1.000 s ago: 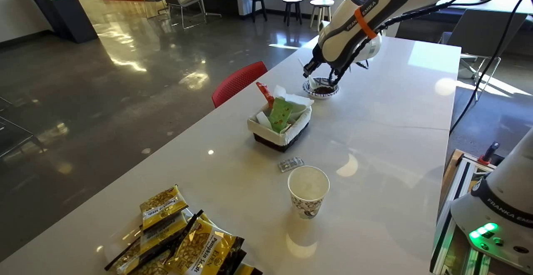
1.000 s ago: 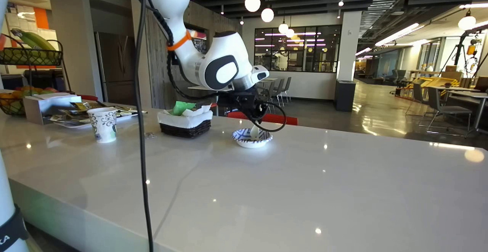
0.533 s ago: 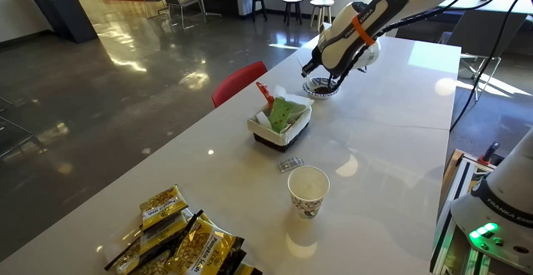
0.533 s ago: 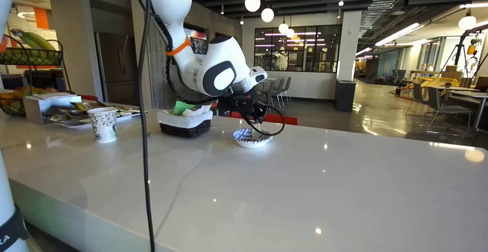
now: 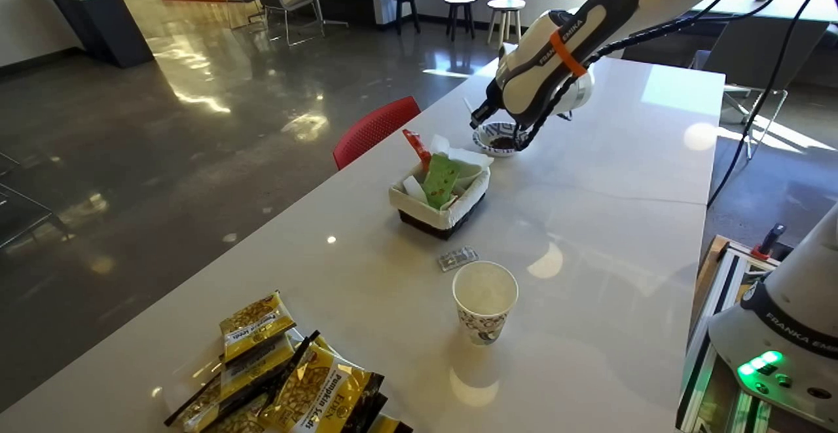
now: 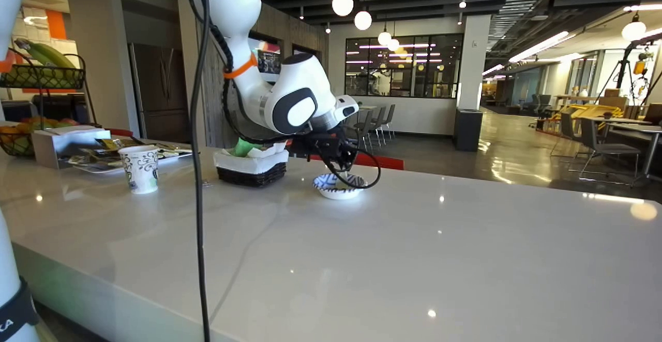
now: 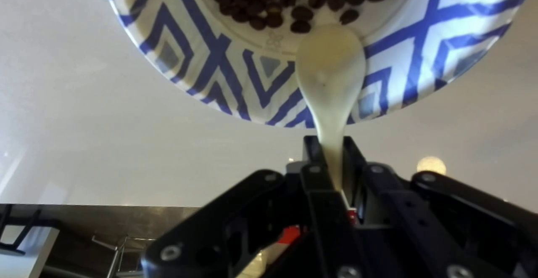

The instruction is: Use the plastic spoon to put some of the contents of the plate into the paper cup

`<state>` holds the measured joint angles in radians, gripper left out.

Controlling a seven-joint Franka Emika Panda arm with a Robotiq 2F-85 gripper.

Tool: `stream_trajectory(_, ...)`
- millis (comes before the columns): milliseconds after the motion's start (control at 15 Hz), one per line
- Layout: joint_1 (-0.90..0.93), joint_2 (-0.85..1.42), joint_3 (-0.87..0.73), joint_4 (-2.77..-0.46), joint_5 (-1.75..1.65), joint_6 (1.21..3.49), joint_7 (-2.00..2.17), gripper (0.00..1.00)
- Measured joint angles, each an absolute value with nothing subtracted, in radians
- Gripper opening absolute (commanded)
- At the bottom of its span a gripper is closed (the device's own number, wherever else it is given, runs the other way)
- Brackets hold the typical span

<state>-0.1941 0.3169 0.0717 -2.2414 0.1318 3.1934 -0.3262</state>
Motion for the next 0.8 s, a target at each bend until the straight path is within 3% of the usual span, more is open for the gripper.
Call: stream_trajectory(800, -0.330, 0.303, 0.197, -2.226, 0.132, 3.082, -0.380, 0.04)
